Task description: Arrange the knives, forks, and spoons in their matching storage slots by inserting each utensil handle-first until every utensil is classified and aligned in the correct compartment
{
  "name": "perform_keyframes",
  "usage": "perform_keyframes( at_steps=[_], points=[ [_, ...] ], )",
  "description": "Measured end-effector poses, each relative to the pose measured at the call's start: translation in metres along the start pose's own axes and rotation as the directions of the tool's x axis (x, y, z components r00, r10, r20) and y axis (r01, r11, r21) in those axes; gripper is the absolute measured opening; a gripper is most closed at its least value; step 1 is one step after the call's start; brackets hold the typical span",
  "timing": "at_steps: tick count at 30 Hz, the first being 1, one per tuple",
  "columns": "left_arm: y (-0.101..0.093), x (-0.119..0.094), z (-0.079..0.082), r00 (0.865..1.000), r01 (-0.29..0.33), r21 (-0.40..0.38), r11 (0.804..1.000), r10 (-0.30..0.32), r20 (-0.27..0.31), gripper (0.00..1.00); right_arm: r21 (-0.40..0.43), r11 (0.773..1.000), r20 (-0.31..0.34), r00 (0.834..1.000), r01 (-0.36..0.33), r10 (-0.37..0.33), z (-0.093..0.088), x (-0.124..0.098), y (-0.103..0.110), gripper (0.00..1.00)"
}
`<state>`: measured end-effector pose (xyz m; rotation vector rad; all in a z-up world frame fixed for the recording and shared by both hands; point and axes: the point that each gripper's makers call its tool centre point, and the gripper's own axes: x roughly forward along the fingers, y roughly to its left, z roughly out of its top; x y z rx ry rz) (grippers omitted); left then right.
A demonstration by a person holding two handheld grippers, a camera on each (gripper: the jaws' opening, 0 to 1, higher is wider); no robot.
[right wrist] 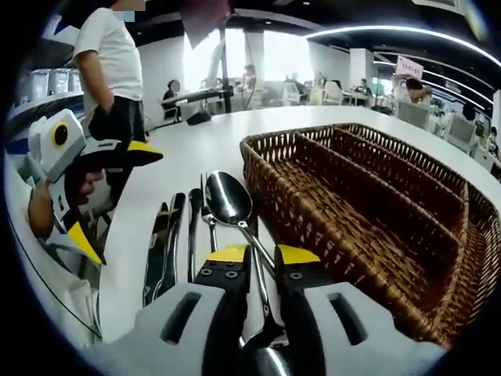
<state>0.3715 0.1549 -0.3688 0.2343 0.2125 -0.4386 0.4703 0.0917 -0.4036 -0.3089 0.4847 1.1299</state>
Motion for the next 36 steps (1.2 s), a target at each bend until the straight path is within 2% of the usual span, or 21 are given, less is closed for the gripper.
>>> perform_keyframes(
  at_steps=[14,23,36],
  points=[
    [-0.003,0.000,-0.001,1.000,0.011,0.003,1.000,-0.011,-0.005,0.86,0.030,0.999,-0.024,1.000,-0.012,0.013,-0.001,-0.002,0.002,0.08],
    [-0.003,-0.002,0.000,1.000,0.008,0.016,1.000,-0.008,-0.006,0.86,0.037,0.999,-0.061,0.998,-0.022,0.024,-0.005,-0.007,0.004,0.08],
    [-0.005,-0.003,0.002,1.000,0.012,0.019,1.000,-0.012,-0.004,0.86,-0.053,0.998,-0.080,0.996,-0.038,0.033,-0.001,0.000,0.011,0.09]
  ],
)
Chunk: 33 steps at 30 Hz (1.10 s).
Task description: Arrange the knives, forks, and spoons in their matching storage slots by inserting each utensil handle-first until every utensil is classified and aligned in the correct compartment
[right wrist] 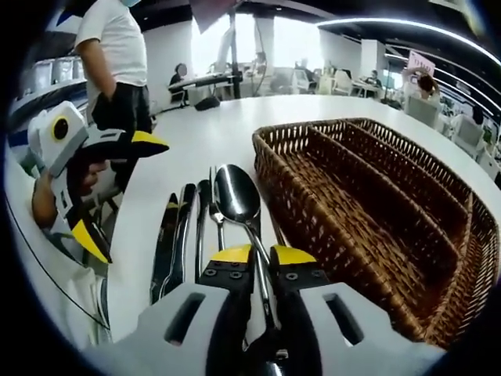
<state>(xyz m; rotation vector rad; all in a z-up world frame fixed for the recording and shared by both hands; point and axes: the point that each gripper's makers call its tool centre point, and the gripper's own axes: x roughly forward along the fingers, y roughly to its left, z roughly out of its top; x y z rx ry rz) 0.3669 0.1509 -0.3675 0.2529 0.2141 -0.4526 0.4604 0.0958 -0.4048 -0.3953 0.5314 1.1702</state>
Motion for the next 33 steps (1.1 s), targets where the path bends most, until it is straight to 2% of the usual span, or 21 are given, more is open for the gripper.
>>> perform_keyframes(
  at_steps=[10,21,25,33],
  points=[
    [0.000,-0.001,-0.003,1.000,-0.001,-0.003,1.000,0.001,-0.004,0.85,-0.054,0.998,-0.014,1.000,-0.019,0.019,0.002,0.011,0.008,0.10],
    [0.001,-0.001,-0.004,1.000,-0.003,-0.004,1.000,0.003,-0.007,0.85,-0.093,0.995,-0.005,0.999,-0.035,0.034,0.004,0.010,0.011,0.08],
    [0.001,-0.002,-0.004,1.000,-0.002,-0.006,1.000,0.002,-0.008,0.85,-0.096,0.995,0.002,0.999,-0.034,0.034,0.005,0.008,0.011,0.07],
    [0.000,-0.001,-0.006,1.000,0.004,-0.003,1.000,-0.004,-0.015,0.85,-0.050,0.998,0.021,0.999,-0.039,0.040,0.006,0.007,0.008,0.05]
  ],
)
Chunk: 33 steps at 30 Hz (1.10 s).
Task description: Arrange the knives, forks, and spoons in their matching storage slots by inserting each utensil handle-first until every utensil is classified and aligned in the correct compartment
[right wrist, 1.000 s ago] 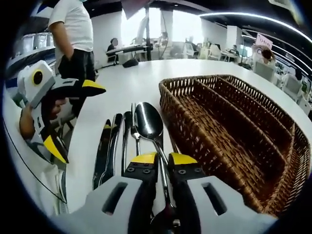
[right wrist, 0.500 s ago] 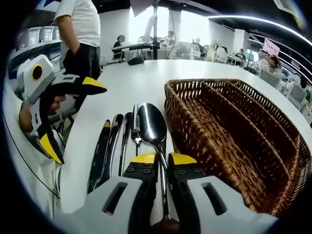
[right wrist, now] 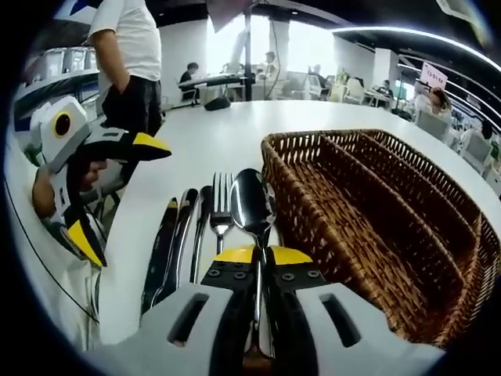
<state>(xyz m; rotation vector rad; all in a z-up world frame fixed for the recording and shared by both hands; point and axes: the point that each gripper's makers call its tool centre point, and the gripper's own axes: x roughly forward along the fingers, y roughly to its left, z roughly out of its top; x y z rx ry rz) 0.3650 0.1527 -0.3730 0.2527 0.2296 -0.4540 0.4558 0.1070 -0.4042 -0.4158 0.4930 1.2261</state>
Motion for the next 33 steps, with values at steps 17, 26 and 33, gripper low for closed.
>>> perform_keyframes(
  at_steps=[17,26,33],
  points=[
    [0.0000,-0.0004,-0.0032,1.000,0.002,0.004,1.000,-0.002,-0.010,0.85,0.059,0.998,0.013,1.000,-0.009,0.008,-0.0006,-0.0037,-0.0021,0.04],
    [-0.0018,0.0004,-0.0053,1.000,0.008,0.007,1.000,-0.008,-0.016,0.84,0.033,0.999,0.011,1.000,-0.015,0.015,-0.0004,-0.0031,0.0000,0.03],
    [-0.0017,0.0006,-0.0063,1.000,0.009,0.007,1.000,-0.008,-0.019,0.84,-0.003,1.000,0.012,1.000,-0.029,0.029,0.0032,-0.0007,0.0020,0.03]
  ],
)
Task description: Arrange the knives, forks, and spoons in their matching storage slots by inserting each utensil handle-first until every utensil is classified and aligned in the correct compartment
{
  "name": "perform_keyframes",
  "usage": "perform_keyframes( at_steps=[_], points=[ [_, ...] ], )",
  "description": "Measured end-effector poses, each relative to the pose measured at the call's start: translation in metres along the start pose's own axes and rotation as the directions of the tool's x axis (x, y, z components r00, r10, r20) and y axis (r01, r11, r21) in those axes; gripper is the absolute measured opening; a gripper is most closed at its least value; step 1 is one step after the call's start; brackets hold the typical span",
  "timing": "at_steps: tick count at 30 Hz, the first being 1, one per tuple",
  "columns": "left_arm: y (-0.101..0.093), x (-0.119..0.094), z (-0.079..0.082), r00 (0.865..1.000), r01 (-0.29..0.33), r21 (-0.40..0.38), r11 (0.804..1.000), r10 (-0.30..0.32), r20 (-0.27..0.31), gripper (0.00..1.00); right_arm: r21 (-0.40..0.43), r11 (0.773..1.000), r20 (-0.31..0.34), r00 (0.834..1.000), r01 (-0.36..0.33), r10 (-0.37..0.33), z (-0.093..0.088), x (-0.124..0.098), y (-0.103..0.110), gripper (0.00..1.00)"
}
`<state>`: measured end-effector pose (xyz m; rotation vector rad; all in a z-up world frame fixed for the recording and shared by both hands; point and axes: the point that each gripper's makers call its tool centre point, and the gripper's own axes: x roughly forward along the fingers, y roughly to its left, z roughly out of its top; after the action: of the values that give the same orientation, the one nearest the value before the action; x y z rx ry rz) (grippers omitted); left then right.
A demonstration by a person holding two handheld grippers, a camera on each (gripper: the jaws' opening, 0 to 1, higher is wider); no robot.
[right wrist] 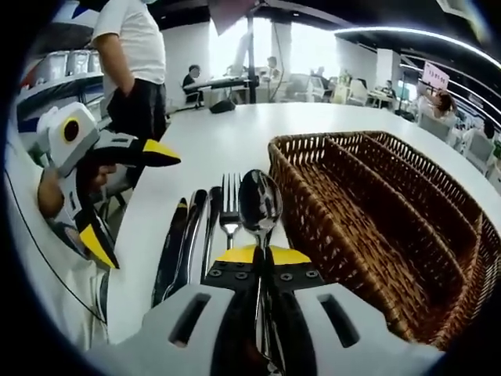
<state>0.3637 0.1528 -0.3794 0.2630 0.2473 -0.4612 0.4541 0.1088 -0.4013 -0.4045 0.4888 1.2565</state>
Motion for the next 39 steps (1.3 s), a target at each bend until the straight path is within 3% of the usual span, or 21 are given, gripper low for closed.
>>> perform_keyframes(
  at_steps=[9,12,39],
  points=[
    [-0.001,0.000,-0.001,1.000,0.004,0.001,1.000,-0.004,-0.002,0.84,-0.018,0.999,-0.010,0.999,-0.035,0.035,0.003,0.004,0.007,0.03],
    [-0.001,0.000,-0.002,1.000,0.003,-0.001,1.000,-0.003,-0.004,0.84,-0.045,0.999,-0.015,1.000,-0.008,0.007,0.003,0.003,0.001,0.03],
    [-0.002,-0.001,-0.001,1.000,0.002,-0.002,1.000,-0.002,-0.002,0.85,0.054,0.998,-0.005,1.000,-0.018,0.019,-0.003,-0.008,-0.003,0.03]
  ],
)
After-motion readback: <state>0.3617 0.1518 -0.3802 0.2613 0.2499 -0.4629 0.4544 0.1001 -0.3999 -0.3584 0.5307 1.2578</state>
